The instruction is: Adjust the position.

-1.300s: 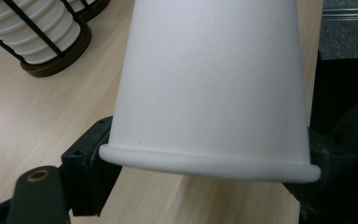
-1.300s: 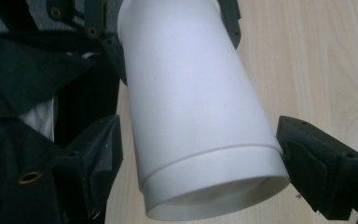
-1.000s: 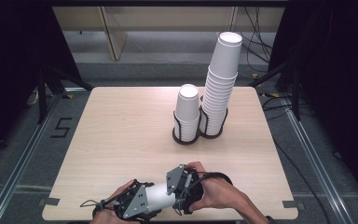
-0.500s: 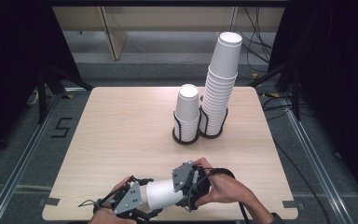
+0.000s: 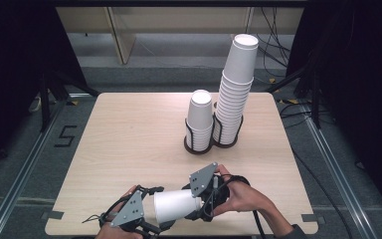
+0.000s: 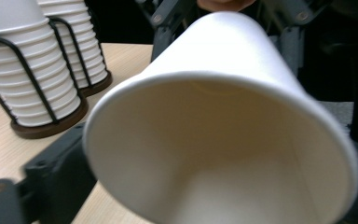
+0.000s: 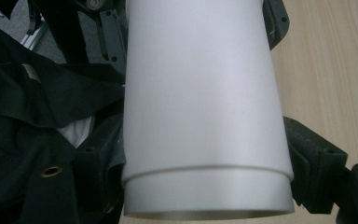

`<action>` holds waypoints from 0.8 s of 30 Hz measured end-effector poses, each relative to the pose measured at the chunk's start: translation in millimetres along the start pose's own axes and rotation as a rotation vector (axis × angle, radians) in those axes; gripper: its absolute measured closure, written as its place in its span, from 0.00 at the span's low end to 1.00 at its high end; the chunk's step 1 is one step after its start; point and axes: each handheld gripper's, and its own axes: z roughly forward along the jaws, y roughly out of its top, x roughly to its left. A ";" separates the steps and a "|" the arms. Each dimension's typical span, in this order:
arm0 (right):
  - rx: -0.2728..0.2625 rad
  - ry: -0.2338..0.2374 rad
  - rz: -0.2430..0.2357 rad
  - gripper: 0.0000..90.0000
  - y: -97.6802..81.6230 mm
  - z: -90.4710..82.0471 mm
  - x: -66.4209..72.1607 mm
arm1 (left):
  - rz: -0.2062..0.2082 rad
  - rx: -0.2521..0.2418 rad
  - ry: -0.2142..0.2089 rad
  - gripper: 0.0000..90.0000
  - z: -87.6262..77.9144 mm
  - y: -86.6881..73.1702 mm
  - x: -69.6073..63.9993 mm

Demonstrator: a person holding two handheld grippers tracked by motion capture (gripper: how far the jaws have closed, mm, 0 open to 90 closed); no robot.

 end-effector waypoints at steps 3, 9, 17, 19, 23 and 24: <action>-0.001 0.010 0.019 0.28 -2.5 2.0 -0.9 | 0.019 -0.011 -0.014 0.11 1.3 0.3 1.0; 0.042 -0.012 0.059 0.22 -4.6 7.2 -3.2 | 0.019 0.016 -0.002 0.16 0.4 2.0 1.9; 0.150 -0.146 0.012 0.18 11.3 3.7 14.0 | 0.016 0.093 0.014 0.17 0.4 6.0 -0.4; 0.199 -0.179 -0.020 0.18 15.1 9.4 18.0 | 0.017 0.104 0.011 0.17 1.4 6.5 -1.5; 0.291 -0.231 -0.071 0.24 20.5 20.0 25.3 | 0.023 0.114 -0.004 0.17 5.2 6.9 -4.1; 0.301 -0.228 -0.077 0.24 20.5 21.9 25.4 | 0.012 0.105 -0.004 0.16 6.2 6.1 -4.4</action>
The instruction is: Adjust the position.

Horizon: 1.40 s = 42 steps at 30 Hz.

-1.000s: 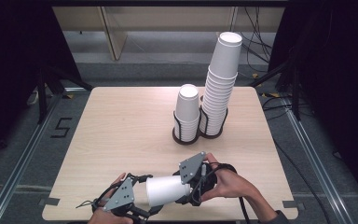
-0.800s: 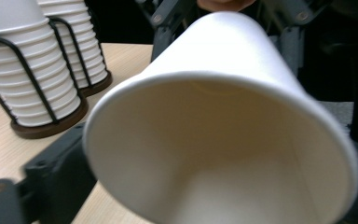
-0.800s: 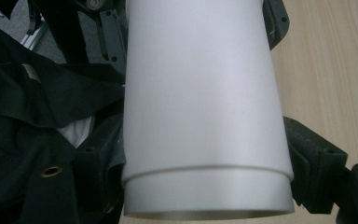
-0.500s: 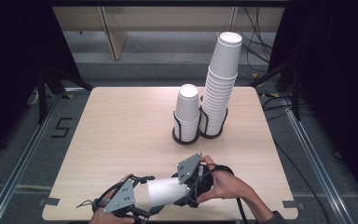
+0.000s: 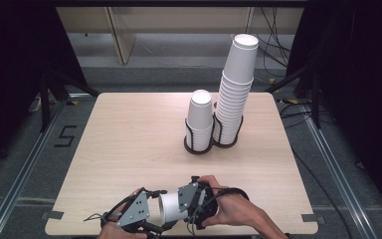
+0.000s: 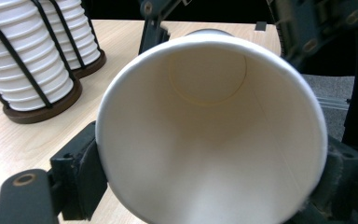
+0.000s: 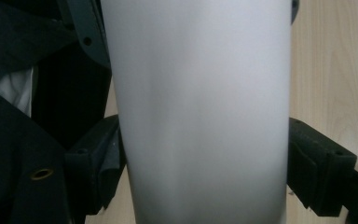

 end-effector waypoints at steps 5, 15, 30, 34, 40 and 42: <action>-0.055 0.033 -0.046 0.25 -3.8 2.2 -3.8 | -0.088 -0.085 -0.022 0.10 0.9 -7.1 4.7; -0.347 0.192 0.127 0.26 -29.0 2.3 -23.9 | -0.242 -0.222 -0.014 0.03 -2.1 -10.8 13.0; -0.381 0.208 0.152 0.26 -29.4 16.6 -22.1 | -0.235 -0.263 0.000 0.11 -5.0 -7.4 10.7; -0.381 0.212 0.159 0.26 -29.6 18.8 -21.6 | -0.232 -0.297 -0.014 0.15 -4.2 -6.0 10.5; -0.355 0.189 0.177 0.23 -27.1 18.3 -19.6 | -0.219 -0.261 -0.005 0.17 -7.4 -4.5 10.0; -0.348 0.179 0.177 0.21 -26.3 17.9 -18.7 | -0.215 -0.265 -0.003 0.17 -6.6 -3.7 9.1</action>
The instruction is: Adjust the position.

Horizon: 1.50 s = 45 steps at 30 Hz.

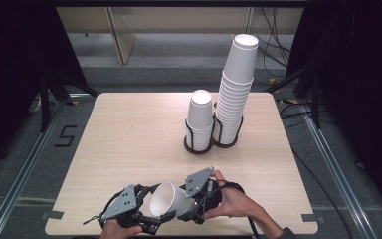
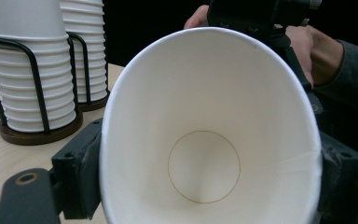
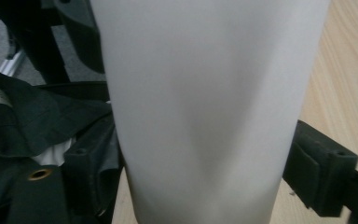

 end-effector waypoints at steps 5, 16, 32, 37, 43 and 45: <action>0.061 -0.059 -0.016 0.26 5.7 0.8 8.9 | 0.006 0.005 0.005 0.17 -1.0 1.3 -1.4; -0.122 -0.021 0.065 0.27 -4.7 -1.9 2.3 | -0.068 -0.012 0.048 0.06 1.8 -3.1 1.5; -0.154 0.004 0.112 0.26 -6.0 13.6 5.2 | -0.053 -0.058 0.048 0.13 1.5 -0.9 -1.7; -0.159 0.012 0.124 0.24 -7.2 13.9 4.2 | -0.039 -0.059 0.036 0.19 1.6 -0.4 -2.9; -0.128 0.010 0.160 0.20 -14.2 16.3 0.8 | -0.036 -0.070 0.056 0.19 -3.0 3.5 -2.0; -0.112 -0.002 0.171 0.19 -19.3 16.6 -1.1 | -0.040 -0.077 0.082 0.19 -7.0 5.8 0.6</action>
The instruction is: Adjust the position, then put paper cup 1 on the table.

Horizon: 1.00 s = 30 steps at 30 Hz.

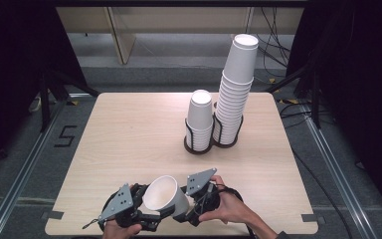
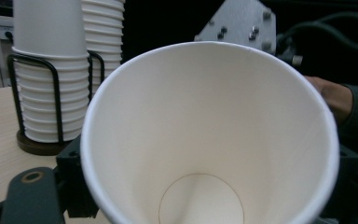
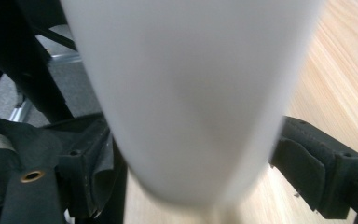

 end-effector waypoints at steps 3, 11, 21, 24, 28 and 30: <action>0.018 -0.031 0.018 0.20 -5.0 -5.9 -2.1 | -0.007 0.001 0.052 0.19 -5.0 1.2 5.4; -0.002 -0.194 0.099 0.22 -21.1 -35.9 -12.6 | 0.028 0.074 0.281 0.19 -11.8 0.2 21.9; -0.003 -0.212 0.119 0.22 -34.8 -43.9 -12.0 | 0.065 0.099 0.414 0.19 -18.1 -0.7 34.0; -0.005 -0.221 0.121 0.22 -36.1 -45.2 -11.8 | 0.064 0.102 0.431 0.19 -19.2 -0.8 35.8; -0.009 -0.225 0.126 0.22 -39.2 -47.9 -10.8 | 0.063 0.100 0.458 0.19 -21.3 -0.9 39.7; -0.010 -0.225 0.124 0.22 -39.5 -50.3 -10.6 | 0.059 0.100 0.466 0.19 -22.3 -0.8 41.0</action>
